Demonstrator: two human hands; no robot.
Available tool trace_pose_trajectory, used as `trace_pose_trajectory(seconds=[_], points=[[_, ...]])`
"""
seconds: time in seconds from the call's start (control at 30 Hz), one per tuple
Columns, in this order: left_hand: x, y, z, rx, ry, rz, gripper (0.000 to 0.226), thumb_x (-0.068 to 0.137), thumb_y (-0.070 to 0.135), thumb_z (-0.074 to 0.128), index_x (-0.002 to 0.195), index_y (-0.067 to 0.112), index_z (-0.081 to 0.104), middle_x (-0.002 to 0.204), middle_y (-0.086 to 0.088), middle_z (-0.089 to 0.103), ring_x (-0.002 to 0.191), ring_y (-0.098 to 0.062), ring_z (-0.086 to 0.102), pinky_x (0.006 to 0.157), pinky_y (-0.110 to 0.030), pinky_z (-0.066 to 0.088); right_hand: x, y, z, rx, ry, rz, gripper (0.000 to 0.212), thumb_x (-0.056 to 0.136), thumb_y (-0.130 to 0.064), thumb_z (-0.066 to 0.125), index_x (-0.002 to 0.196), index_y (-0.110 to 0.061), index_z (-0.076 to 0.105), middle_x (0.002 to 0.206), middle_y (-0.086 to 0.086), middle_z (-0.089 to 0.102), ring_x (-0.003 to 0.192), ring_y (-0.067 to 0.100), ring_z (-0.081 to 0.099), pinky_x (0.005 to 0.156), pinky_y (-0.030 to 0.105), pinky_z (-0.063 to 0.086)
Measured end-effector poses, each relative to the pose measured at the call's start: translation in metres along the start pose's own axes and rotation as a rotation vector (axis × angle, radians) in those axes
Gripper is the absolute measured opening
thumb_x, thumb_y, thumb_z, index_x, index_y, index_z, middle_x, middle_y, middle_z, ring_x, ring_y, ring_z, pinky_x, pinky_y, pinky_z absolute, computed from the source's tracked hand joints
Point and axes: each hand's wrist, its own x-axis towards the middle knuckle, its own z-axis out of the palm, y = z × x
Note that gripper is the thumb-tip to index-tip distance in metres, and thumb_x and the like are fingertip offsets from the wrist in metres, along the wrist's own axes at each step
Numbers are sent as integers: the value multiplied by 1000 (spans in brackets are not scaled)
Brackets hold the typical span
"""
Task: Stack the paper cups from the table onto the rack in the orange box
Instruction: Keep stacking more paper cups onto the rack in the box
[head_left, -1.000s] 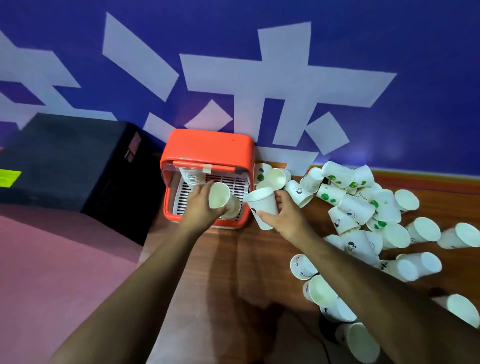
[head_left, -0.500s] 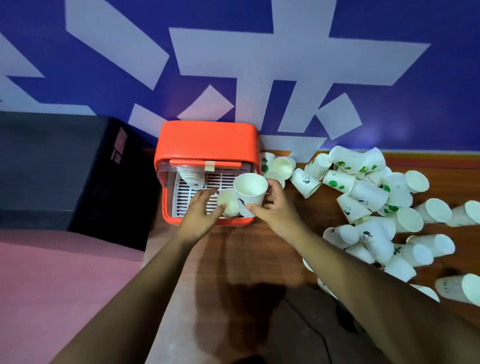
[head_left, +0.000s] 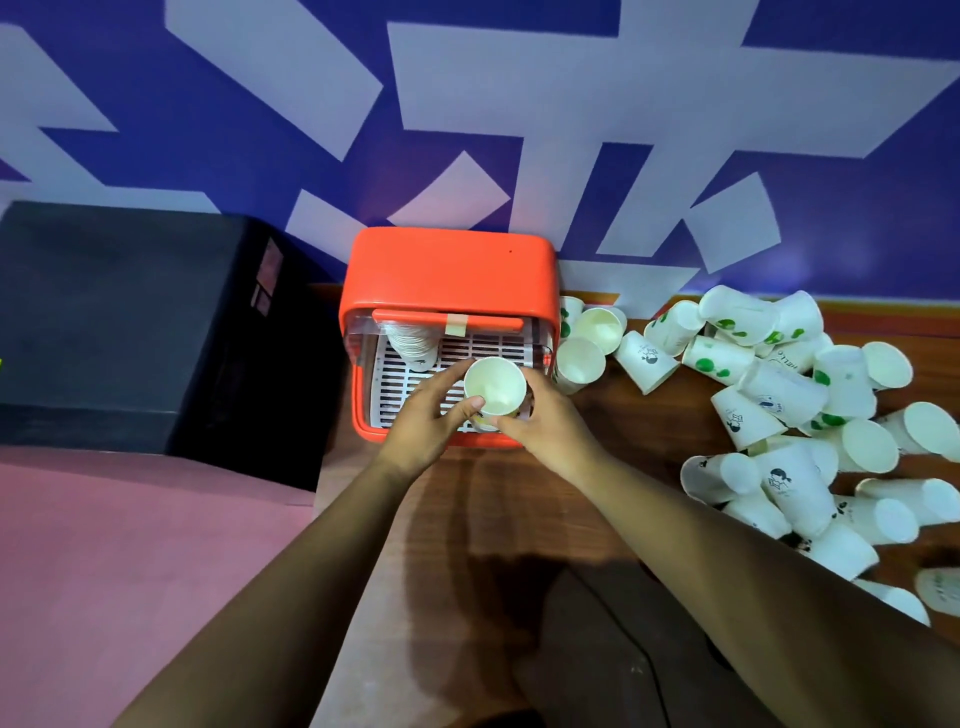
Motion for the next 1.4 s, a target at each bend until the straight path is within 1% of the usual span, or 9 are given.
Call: trace_pose_trajectory(seconds=[0.2,0.3,0.47,0.57,0.67,0.83,1.03,1.23,1.4], points=[[0,-19,10,149,-6,-66,56,95,25,68,147,18,49,141,-10,54,134,-24,47,109,-30,36,4,17,7,-300,-97,47,67,81,-31,74,140,-14,48,130,4,51,120,21,51,103,36,45],[0,-18,14,233,33,-90,57,95,34,66,147,18,49,139,-12,54,132,-27,47,106,-32,35,3,16,4,-298,-95,64,59,82,-27,73,136,-14,52,127,4,52,118,20,50,99,28,42],[-16,5,23,262,242,64,35,95,33,58,123,11,59,117,-4,51,112,-23,54,98,-37,46,-12,14,-31,-265,-76,14,53,86,-22,70,135,-13,53,132,4,51,119,18,53,101,27,43],[-26,31,41,206,115,179,21,95,19,62,115,13,60,108,4,50,96,-10,55,83,-22,44,-20,31,-73,-314,-70,36,44,86,-21,69,127,-11,58,126,6,53,113,18,56,98,33,48],[-19,55,74,207,-39,236,17,92,18,61,110,15,61,101,4,55,90,-10,56,80,-26,47,-20,55,-117,-407,14,113,42,86,-20,69,124,-7,59,122,11,55,111,24,57,95,31,45],[19,87,131,346,-58,14,43,92,23,62,132,13,50,128,-13,54,115,-33,56,94,-39,46,-4,82,-159,-570,189,156,52,84,-23,67,131,-4,53,128,19,53,121,34,51,101,41,41],[63,78,171,473,-44,-206,55,94,24,61,141,8,37,136,-24,39,112,-45,57,95,-45,48,26,107,-159,-747,137,188,61,86,-43,62,133,-6,47,126,19,53,115,36,52,95,44,44],[69,51,184,555,3,-173,39,91,23,69,117,-4,59,139,-24,43,109,-43,61,97,-42,48,41,132,-147,-719,153,217,64,82,-45,69,125,-3,49,124,21,51,116,38,49,93,44,45],[52,45,184,593,-37,-76,59,85,18,76,134,-2,49,159,-10,30,128,-33,53,102,-37,45,25,137,-148,-528,99,262,63,76,-31,72,126,-3,47,123,20,48,110,38,52,93,42,45]])
